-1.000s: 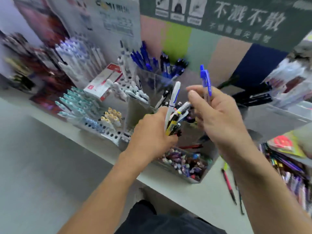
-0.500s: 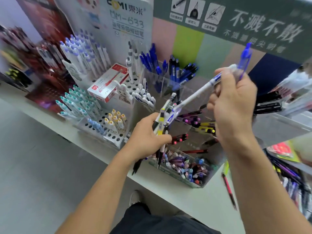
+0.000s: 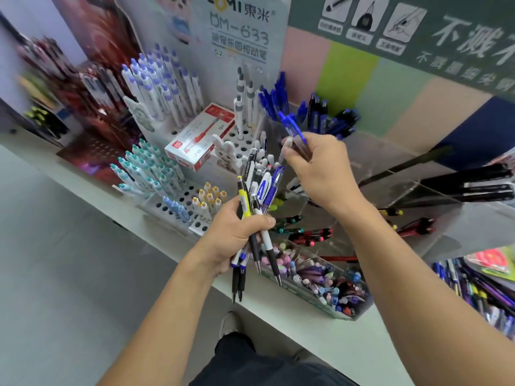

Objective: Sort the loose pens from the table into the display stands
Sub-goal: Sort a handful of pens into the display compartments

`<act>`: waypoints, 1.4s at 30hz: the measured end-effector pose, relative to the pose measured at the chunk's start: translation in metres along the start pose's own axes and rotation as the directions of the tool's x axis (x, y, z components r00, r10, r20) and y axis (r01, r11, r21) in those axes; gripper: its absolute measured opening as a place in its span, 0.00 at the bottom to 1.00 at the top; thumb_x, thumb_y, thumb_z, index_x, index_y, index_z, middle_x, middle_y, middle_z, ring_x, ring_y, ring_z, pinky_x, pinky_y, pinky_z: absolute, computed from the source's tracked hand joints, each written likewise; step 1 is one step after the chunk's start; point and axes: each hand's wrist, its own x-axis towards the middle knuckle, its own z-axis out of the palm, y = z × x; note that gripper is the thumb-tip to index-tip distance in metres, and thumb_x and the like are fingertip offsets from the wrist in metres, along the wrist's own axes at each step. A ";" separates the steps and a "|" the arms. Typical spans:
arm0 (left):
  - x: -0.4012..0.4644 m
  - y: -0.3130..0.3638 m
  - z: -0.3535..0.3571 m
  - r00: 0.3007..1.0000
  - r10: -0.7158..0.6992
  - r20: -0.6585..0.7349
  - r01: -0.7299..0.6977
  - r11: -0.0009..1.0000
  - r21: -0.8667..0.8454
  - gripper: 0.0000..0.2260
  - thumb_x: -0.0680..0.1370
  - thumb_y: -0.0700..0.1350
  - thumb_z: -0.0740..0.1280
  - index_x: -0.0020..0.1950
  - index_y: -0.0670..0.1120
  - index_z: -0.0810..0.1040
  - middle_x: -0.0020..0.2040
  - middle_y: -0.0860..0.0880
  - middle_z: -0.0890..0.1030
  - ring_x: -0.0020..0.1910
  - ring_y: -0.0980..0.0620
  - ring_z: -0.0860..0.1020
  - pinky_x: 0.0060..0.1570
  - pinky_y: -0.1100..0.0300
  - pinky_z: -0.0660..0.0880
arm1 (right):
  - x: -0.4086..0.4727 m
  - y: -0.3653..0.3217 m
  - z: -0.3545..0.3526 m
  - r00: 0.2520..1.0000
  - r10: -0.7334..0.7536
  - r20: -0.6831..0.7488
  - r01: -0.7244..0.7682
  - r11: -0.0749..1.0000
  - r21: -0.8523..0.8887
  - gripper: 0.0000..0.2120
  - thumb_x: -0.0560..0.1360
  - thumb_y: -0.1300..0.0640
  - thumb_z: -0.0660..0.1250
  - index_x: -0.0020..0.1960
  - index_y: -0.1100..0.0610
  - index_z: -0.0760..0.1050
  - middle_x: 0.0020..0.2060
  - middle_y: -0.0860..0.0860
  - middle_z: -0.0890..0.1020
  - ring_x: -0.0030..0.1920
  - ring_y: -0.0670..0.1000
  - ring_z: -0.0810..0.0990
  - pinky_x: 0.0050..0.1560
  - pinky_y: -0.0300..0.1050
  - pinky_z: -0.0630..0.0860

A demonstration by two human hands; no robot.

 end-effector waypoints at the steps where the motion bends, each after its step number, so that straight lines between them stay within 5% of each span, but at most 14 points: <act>1: -0.001 0.000 -0.003 1.000 0.005 0.018 -0.005 1.000 0.000 0.14 0.67 0.40 0.74 0.50 0.44 0.75 0.29 0.53 0.77 0.25 0.53 0.74 0.27 0.58 0.73 | 0.003 0.000 0.002 0.999 0.029 0.046 -0.027 0.998 -0.048 0.11 0.79 0.56 0.69 0.41 0.61 0.78 0.29 0.55 0.77 0.31 0.54 0.70 0.37 0.51 0.72; 3: -0.002 0.002 -0.008 0.999 -0.001 0.041 0.002 1.000 -0.020 0.18 0.66 0.37 0.76 0.53 0.42 0.75 0.30 0.52 0.78 0.25 0.53 0.74 0.27 0.58 0.75 | 0.003 0.000 0.002 0.996 0.062 0.058 -0.057 0.994 -0.092 0.13 0.79 0.54 0.69 0.39 0.61 0.78 0.27 0.55 0.74 0.29 0.52 0.67 0.34 0.48 0.67; 6: -0.004 0.005 -0.009 0.999 -0.008 0.043 0.010 0.999 -0.043 0.17 0.67 0.35 0.75 0.54 0.41 0.76 0.34 0.50 0.79 0.28 0.54 0.77 0.27 0.60 0.77 | -0.005 -0.008 -0.013 0.994 0.063 -0.088 -0.059 0.997 0.044 0.08 0.77 0.53 0.72 0.47 0.58 0.83 0.31 0.52 0.80 0.31 0.48 0.74 0.36 0.44 0.73; 8: -0.003 0.006 -0.008 0.999 -0.013 0.041 0.014 1.000 -0.022 0.12 0.73 0.31 0.72 0.51 0.43 0.75 0.34 0.50 0.79 0.28 0.55 0.78 0.27 0.62 0.76 | -0.015 -0.018 -0.024 0.999 0.045 0.002 -0.044 0.986 0.163 0.04 0.75 0.53 0.75 0.46 0.54 0.85 0.32 0.49 0.83 0.30 0.43 0.75 0.35 0.36 0.72; 11: -0.001 0.007 -0.004 0.997 -0.010 0.081 0.008 1.000 0.030 0.12 0.75 0.29 0.69 0.47 0.45 0.73 0.31 0.51 0.78 0.28 0.54 0.78 0.27 0.62 0.76 | -0.024 -0.021 -0.027 0.965 0.036 0.259 -0.091 0.974 0.207 0.07 0.71 0.50 0.78 0.45 0.52 0.85 0.35 0.49 0.84 0.31 0.46 0.75 0.35 0.39 0.75; 18: -0.003 0.005 0.007 0.997 -0.038 0.068 0.032 0.996 0.080 0.10 0.65 0.41 0.69 0.45 0.43 0.74 0.29 0.50 0.77 0.27 0.52 0.76 0.28 0.57 0.72 | -0.029 -0.014 -0.029 0.956 0.117 0.271 -0.159 0.977 0.140 0.08 0.70 0.52 0.79 0.41 0.54 0.84 0.21 0.41 0.72 0.24 0.42 0.66 0.27 0.31 0.63; 21: -0.007 0.004 0.014 0.993 -0.048 0.105 0.046 0.999 0.018 0.03 0.70 0.38 0.67 0.40 0.41 0.73 0.31 0.45 0.76 0.25 0.51 0.73 0.23 0.61 0.70 | -0.027 -0.008 -0.028 0.930 0.159 0.332 -0.213 0.968 0.132 0.06 0.73 0.53 0.77 0.41 0.55 0.83 0.22 0.43 0.72 0.24 0.42 0.65 0.29 0.34 0.65; 26: -0.007 0.004 0.012 0.980 -0.098 0.174 0.136 0.966 -0.221 0.01 0.78 0.37 0.60 0.47 0.40 0.70 0.32 0.45 0.74 0.24 0.53 0.69 0.23 0.63 0.70 | -0.024 -0.009 -0.025 0.866 0.203 0.456 -0.311 0.934 0.175 0.08 0.79 0.56 0.71 0.46 0.61 0.81 0.29 0.50 0.71 0.30 0.48 0.65 0.34 0.42 0.65; 30: -0.004 0.001 0.008 0.971 -0.114 0.211 0.181 0.925 -0.334 0.08 0.78 0.42 0.62 0.54 0.40 0.73 0.33 0.48 0.75 0.24 0.56 0.67 0.22 0.66 0.66 | -0.021 -0.011 -0.025 0.832 0.241 0.500 -0.435 0.842 0.318 0.08 0.82 0.58 0.66 0.43 0.56 0.77 0.30 0.52 0.68 0.29 0.49 0.62 0.28 0.40 0.61; 36: 0.003 -0.009 0.003 0.954 -0.076 0.290 0.208 0.863 -0.460 0.20 0.74 0.42 0.61 0.64 0.38 0.71 0.37 0.48 0.77 0.24 0.57 0.70 0.21 0.65 0.70 | -0.021 -0.010 -0.027 0.853 0.252 0.456 -0.468 0.757 0.457 0.08 0.83 0.63 0.62 0.46 0.58 0.74 0.28 0.48 0.70 0.27 0.45 0.62 0.25 0.36 0.60; 42: 0.008 -0.003 0.002 0.953 -0.012 0.302 0.161 0.864 -0.476 0.19 0.72 0.42 0.67 0.61 0.38 0.73 0.38 0.47 0.77 0.26 0.56 0.72 0.23 0.63 0.73 | -0.023 -0.012 -0.019 0.950 0.273 0.153 -0.307 0.710 0.634 0.06 0.82 0.66 0.63 0.50 0.57 0.76 0.33 0.46 0.80 0.27 0.42 0.69 0.28 0.38 0.65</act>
